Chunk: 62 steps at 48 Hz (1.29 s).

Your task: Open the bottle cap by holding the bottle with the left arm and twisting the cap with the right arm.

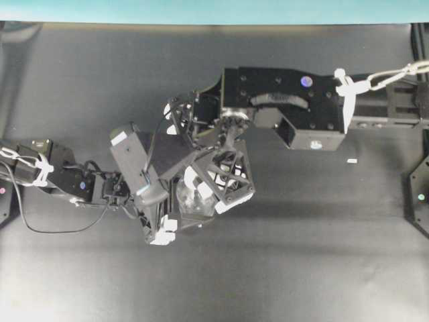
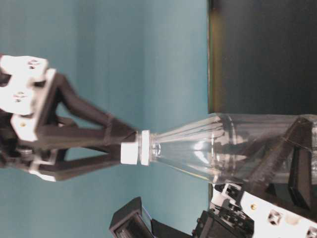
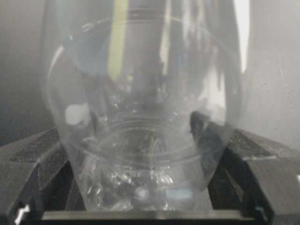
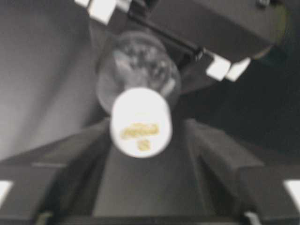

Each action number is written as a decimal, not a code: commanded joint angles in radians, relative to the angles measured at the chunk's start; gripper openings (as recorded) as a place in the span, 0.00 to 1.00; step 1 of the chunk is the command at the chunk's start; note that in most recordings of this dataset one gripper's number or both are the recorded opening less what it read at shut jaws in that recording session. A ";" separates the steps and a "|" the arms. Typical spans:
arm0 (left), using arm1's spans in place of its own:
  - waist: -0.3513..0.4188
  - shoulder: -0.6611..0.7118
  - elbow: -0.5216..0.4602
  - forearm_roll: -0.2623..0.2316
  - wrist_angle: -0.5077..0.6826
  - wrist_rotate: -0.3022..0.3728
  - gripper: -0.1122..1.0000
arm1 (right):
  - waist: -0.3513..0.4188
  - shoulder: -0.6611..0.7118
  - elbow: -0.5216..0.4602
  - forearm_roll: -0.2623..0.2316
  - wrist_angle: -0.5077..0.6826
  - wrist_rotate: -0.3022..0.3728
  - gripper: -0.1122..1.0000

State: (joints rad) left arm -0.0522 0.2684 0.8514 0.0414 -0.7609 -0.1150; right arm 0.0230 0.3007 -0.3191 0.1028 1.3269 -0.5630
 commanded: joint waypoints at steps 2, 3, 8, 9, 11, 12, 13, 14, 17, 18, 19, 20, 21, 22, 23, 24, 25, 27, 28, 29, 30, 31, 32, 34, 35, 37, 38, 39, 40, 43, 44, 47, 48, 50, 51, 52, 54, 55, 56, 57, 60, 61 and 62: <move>-0.005 -0.002 -0.009 0.003 0.003 -0.003 0.83 | 0.000 -0.012 -0.003 -0.005 -0.009 0.015 0.70; -0.005 -0.002 -0.009 0.005 0.002 -0.003 0.83 | 0.002 -0.012 -0.002 -0.006 -0.009 0.021 0.73; -0.005 -0.002 -0.006 0.005 0.002 -0.003 0.83 | 0.009 -0.028 0.003 -0.005 -0.006 0.064 0.77; -0.005 -0.003 -0.006 0.005 0.002 -0.003 0.83 | 0.011 -0.032 0.003 -0.005 -0.005 0.075 0.77; -0.005 -0.002 -0.006 0.003 0.002 -0.003 0.83 | 0.011 -0.041 0.005 -0.005 0.000 0.103 0.77; -0.003 -0.002 -0.006 0.005 0.002 -0.003 0.83 | 0.012 -0.048 0.003 -0.003 0.002 0.123 0.77; -0.003 -0.003 -0.008 0.003 0.002 -0.003 0.83 | 0.012 -0.054 0.005 -0.002 0.003 0.144 0.77; -0.003 -0.002 -0.008 0.005 0.003 -0.003 0.83 | 0.012 -0.061 0.005 -0.002 0.005 0.169 0.77; -0.003 -0.003 -0.008 0.003 0.003 -0.003 0.83 | 0.009 -0.081 0.000 -0.002 0.006 0.253 0.77; -0.003 -0.002 -0.008 0.005 0.002 -0.003 0.83 | 0.008 -0.087 -0.002 -0.002 0.008 0.284 0.77; -0.003 -0.002 -0.008 0.003 0.002 -0.003 0.83 | 0.008 -0.094 -0.003 -0.002 0.008 0.313 0.77; -0.005 -0.003 -0.008 0.003 0.002 -0.005 0.83 | 0.006 -0.101 -0.003 -0.002 0.009 0.341 0.77; -0.005 -0.002 -0.006 0.003 0.002 -0.005 0.83 | 0.006 -0.106 -0.003 -0.002 0.012 0.368 0.77; -0.005 -0.002 -0.008 0.003 0.002 -0.005 0.83 | 0.005 -0.115 -0.003 -0.002 0.018 0.405 0.77; -0.005 -0.002 -0.008 0.003 0.002 -0.006 0.83 | 0.005 -0.121 -0.003 -0.003 0.023 0.426 0.77; -0.005 -0.002 -0.006 0.005 0.002 -0.005 0.83 | 0.005 -0.127 -0.005 -0.003 0.031 0.453 0.77; -0.005 -0.002 -0.006 0.003 0.002 -0.006 0.83 | 0.005 -0.132 -0.005 -0.003 0.037 0.477 0.77; -0.005 -0.002 -0.006 0.005 0.002 -0.006 0.83 | 0.005 -0.138 -0.008 -0.003 0.046 0.523 0.77; -0.005 -0.002 -0.006 0.003 0.002 -0.006 0.83 | 0.006 -0.140 -0.011 -0.002 0.049 0.551 0.77; -0.005 -0.003 -0.005 0.005 0.002 -0.006 0.83 | 0.008 -0.140 -0.014 -0.002 0.052 0.580 0.77; -0.005 -0.003 -0.006 0.005 0.002 -0.006 0.83 | 0.009 -0.140 -0.015 -0.002 0.052 0.615 0.77; -0.005 -0.002 -0.006 0.003 0.002 -0.006 0.83 | 0.011 -0.138 -0.020 -0.002 0.054 0.650 0.77; -0.005 -0.002 -0.006 0.003 0.002 -0.008 0.83 | 0.012 -0.135 -0.026 -0.002 0.055 0.689 0.77; -0.005 -0.002 -0.006 0.003 0.002 -0.008 0.83 | 0.012 -0.127 -0.038 -0.002 0.058 0.792 0.77; -0.006 -0.002 -0.006 0.003 0.003 -0.008 0.83 | 0.012 -0.124 -0.044 -0.002 0.058 0.838 0.77; -0.006 -0.002 -0.006 0.005 0.002 -0.008 0.83 | 0.012 -0.118 -0.055 -0.002 0.057 0.925 0.77; -0.006 -0.002 -0.008 0.003 0.003 -0.008 0.83 | 0.012 -0.115 -0.063 -0.002 0.055 0.968 0.77; -0.005 -0.003 -0.008 0.003 0.003 -0.009 0.83 | 0.011 -0.112 -0.067 -0.002 0.054 1.014 0.77; -0.005 -0.002 -0.008 0.005 0.002 -0.009 0.83 | 0.011 -0.109 -0.072 -0.002 0.051 1.057 0.77; -0.005 -0.002 -0.006 0.003 0.002 -0.009 0.83 | 0.014 -0.098 -0.084 -0.002 0.043 1.177 0.77; -0.006 -0.002 -0.006 0.003 0.002 -0.011 0.83 | 0.015 -0.095 -0.089 -0.002 0.043 1.213 0.77; -0.006 -0.002 -0.006 0.003 0.002 -0.009 0.83 | 0.017 -0.086 -0.095 -0.002 0.041 1.315 0.77; -0.006 -0.002 -0.006 0.005 0.003 -0.009 0.83 | 0.018 -0.083 -0.095 -0.002 0.041 1.339 0.77; -0.006 -0.002 -0.006 0.003 0.003 -0.009 0.83 | 0.021 -0.077 -0.095 -0.002 0.041 1.373 0.77; -0.006 -0.003 -0.006 0.005 0.002 -0.009 0.83 | 0.021 -0.074 -0.095 -0.002 0.043 1.387 0.77; -0.006 -0.002 -0.006 0.003 0.003 -0.009 0.83 | 0.023 -0.069 -0.095 -0.002 0.043 1.394 0.77; -0.006 -0.002 -0.006 0.003 0.002 -0.009 0.83 | 0.028 -0.058 -0.095 -0.002 0.044 1.399 0.77; -0.006 -0.003 -0.006 0.003 0.003 -0.009 0.83 | 0.029 -0.051 -0.094 -0.002 0.046 1.399 0.77; -0.005 -0.003 -0.006 0.003 0.002 -0.009 0.83 | 0.031 -0.046 -0.092 -0.002 0.048 1.399 0.77; -0.006 -0.002 -0.006 0.003 0.003 -0.009 0.83 | 0.032 -0.043 -0.091 -0.002 0.052 1.399 0.77; -0.006 -0.002 -0.006 0.003 0.002 -0.009 0.83 | 0.032 -0.028 -0.089 -0.002 0.060 1.397 0.77; -0.005 -0.002 -0.005 0.005 0.003 -0.009 0.83 | 0.032 -0.023 -0.089 -0.002 0.063 1.397 0.77; -0.005 -0.002 -0.005 0.003 0.002 -0.009 0.83 | 0.032 -0.018 -0.089 -0.002 0.064 1.397 0.77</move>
State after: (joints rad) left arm -0.0537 0.2684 0.8514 0.0430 -0.7563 -0.1212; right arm 0.0460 0.2715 -0.3988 0.0997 1.3867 0.8237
